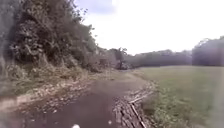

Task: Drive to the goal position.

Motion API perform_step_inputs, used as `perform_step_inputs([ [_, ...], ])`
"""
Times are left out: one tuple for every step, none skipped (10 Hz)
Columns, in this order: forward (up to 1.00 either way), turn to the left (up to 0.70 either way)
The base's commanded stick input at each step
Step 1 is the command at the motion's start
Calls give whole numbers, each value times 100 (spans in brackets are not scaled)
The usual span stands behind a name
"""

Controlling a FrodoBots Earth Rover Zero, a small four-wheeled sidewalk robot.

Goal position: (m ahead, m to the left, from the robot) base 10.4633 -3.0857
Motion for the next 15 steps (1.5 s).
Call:
perform_step_inputs([
  [85, -34],
  [85, -34],
  [85, -34],
  [85, -34],
  [85, -34],
  [85, -34],
  [85, -34],
  [85, -34],
  [85, -34],
  [85, -26],
  [85, -5],
  [85, 0],
  [85, 0],
  [85, 0],
  [85, 0],
])
